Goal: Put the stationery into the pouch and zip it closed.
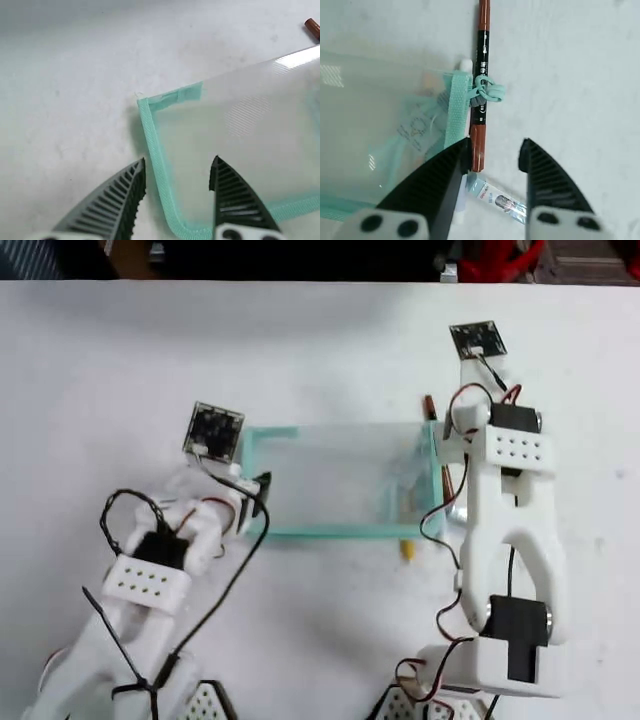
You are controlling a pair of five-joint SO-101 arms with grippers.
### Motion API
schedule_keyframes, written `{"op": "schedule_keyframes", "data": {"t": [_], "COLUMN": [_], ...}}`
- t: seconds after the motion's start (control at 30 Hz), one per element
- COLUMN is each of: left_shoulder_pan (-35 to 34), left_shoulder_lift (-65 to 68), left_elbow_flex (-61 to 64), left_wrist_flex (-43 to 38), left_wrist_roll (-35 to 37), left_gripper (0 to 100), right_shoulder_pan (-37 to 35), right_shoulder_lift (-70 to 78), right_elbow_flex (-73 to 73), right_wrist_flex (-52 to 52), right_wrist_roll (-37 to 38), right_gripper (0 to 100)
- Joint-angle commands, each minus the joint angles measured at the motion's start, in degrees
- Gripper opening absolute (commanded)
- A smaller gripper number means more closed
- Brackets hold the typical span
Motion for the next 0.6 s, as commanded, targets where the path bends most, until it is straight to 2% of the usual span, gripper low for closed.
{"op": "schedule_keyframes", "data": {"t": [0.0, 0.1, 0.3, 0.33, 0.57], "left_shoulder_pan": [-0.1, -0.1, -0.1, -0.1, -0.1], "left_shoulder_lift": [-1.2, -1.2, -1.2, -1.2, -1.2], "left_elbow_flex": [-0.4, -0.4, -0.4, -0.4, -0.4], "left_wrist_flex": [-1.3, -1.4, -1.4, -1.4, -1.4], "left_wrist_roll": [0.0, 0.0, 0.0, 0.0, 0.0], "left_gripper": [21, 21, 21, 21, 21], "right_shoulder_pan": [-0.2, -0.2, -0.2, -0.2, 0.2], "right_shoulder_lift": [-0.3, -0.3, -0.4, -0.6, -0.7], "right_elbow_flex": [-2.5, -2.5, -2.5, -2.5, -2.5], "right_wrist_flex": [0.6, 0.6, 0.6, 0.6, 0.5], "right_wrist_roll": [-0.5, -0.3, -0.1, -0.1, -0.1], "right_gripper": [25.5, 25.2, 2.4, 1.1, 16.3]}}
